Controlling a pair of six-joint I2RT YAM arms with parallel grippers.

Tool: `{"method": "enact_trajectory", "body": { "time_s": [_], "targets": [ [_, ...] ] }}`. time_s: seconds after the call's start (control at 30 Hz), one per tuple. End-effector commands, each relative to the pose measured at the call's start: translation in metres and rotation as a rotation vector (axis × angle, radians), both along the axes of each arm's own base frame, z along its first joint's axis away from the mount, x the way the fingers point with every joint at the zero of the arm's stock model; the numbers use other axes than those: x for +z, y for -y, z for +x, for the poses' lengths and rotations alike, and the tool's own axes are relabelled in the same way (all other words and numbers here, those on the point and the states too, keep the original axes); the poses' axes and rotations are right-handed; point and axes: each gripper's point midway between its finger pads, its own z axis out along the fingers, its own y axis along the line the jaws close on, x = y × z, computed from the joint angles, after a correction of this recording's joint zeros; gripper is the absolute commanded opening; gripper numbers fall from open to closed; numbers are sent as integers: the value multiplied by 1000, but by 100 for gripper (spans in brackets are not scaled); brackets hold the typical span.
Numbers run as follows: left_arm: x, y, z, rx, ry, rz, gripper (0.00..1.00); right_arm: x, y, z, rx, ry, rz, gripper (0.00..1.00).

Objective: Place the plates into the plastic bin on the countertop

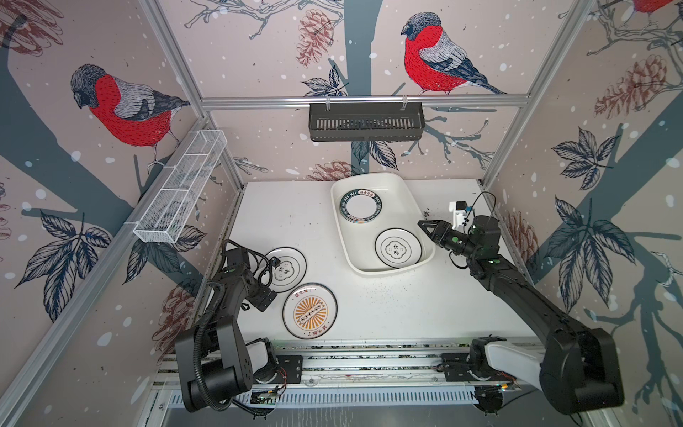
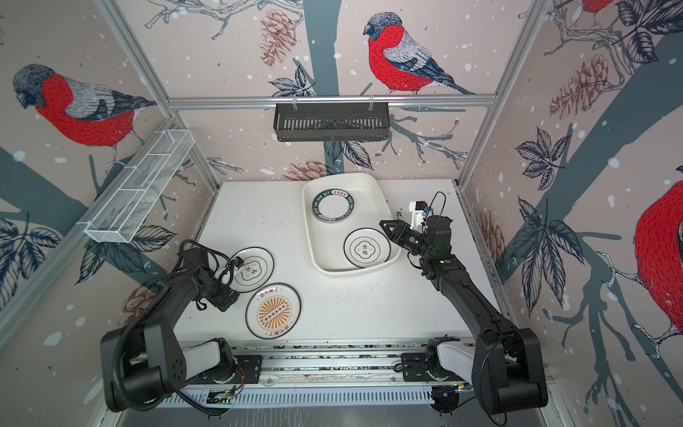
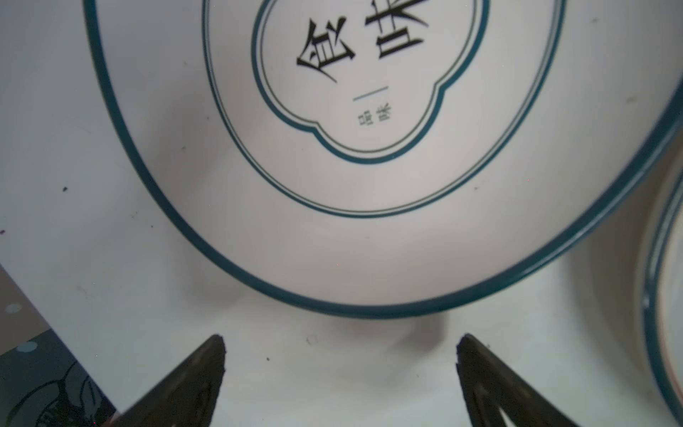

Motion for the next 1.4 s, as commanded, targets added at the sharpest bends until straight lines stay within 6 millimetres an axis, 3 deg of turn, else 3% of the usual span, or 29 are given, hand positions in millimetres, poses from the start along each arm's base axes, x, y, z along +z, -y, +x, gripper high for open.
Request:
{"method": "enact_trajectory", "body": {
  "time_s": [0.0, 0.33, 0.83, 0.93, 1.1, 1.27, 1.37],
  "targets": [
    [3, -1, 15, 30, 55, -17, 97, 8, 0, 2, 7, 33, 1, 40],
    [8, -4, 51, 79, 114, -52, 97, 8, 1, 2, 8, 34, -1, 40],
    [10, 25, 110, 76, 150, -98, 96, 11, 2, 1, 2, 33, -6, 40],
    [8, 28, 111, 79, 125, -111, 96, 11, 3, 0, 1, 34, -4, 40],
    [13, 31, 94, 82, 71, -122, 96, 14, 4, -2, -2, 41, -9, 40],
    [34, 30, 87, 194, 53, -186, 96, 13, 5, -1, -6, 40, -3, 40],
    [47, 27, 94, 276, 60, -259, 95, 13, 4, -1, -2, 40, 0, 40]
  ]
}}
